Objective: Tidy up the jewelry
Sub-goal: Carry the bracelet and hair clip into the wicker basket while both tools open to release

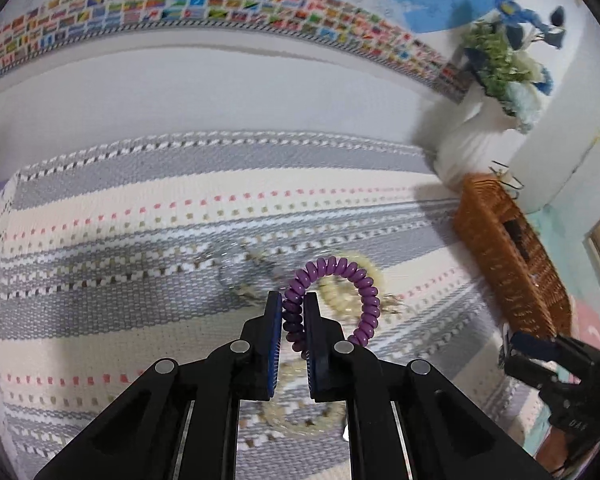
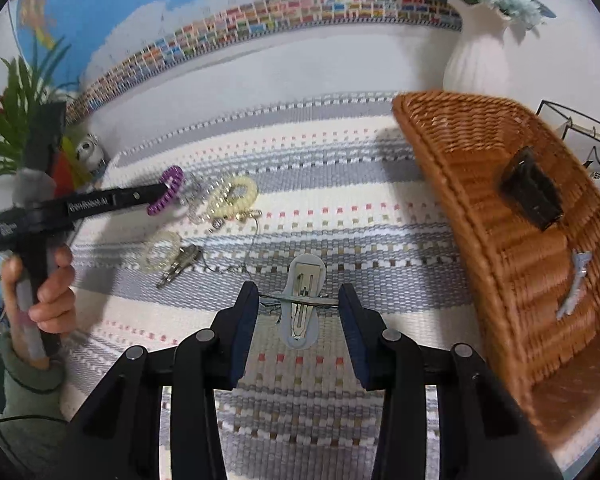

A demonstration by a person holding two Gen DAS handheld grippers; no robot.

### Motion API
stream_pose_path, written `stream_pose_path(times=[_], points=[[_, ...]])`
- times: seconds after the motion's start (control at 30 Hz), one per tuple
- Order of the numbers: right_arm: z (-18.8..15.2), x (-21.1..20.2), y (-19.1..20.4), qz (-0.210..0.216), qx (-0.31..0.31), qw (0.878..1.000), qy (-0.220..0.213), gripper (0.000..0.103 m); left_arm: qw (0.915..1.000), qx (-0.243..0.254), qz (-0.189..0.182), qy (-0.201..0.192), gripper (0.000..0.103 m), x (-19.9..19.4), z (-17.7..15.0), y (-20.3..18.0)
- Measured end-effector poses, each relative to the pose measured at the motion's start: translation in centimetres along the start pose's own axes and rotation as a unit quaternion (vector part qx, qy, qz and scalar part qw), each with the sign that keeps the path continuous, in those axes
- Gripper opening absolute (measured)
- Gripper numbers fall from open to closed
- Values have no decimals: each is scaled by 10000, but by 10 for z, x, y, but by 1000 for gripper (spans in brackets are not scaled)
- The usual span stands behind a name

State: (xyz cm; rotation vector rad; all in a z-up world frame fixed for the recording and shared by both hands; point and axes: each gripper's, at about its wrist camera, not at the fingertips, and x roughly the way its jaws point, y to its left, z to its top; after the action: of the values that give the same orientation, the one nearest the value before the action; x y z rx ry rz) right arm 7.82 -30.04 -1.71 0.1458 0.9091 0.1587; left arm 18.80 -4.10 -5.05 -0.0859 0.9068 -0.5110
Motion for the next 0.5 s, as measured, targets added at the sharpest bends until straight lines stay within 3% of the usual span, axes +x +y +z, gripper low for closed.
stream_pose_path(times=[0.23, 0.5], points=[[8, -56, -18, -148, 106, 9986, -502, 44, 9978, 514, -382, -181, 10, -26, 16, -63], [7, -112, -98, -719, 742, 9897, -994, 44, 9881, 1353, -699, -225, 10, -16, 42, -182]])
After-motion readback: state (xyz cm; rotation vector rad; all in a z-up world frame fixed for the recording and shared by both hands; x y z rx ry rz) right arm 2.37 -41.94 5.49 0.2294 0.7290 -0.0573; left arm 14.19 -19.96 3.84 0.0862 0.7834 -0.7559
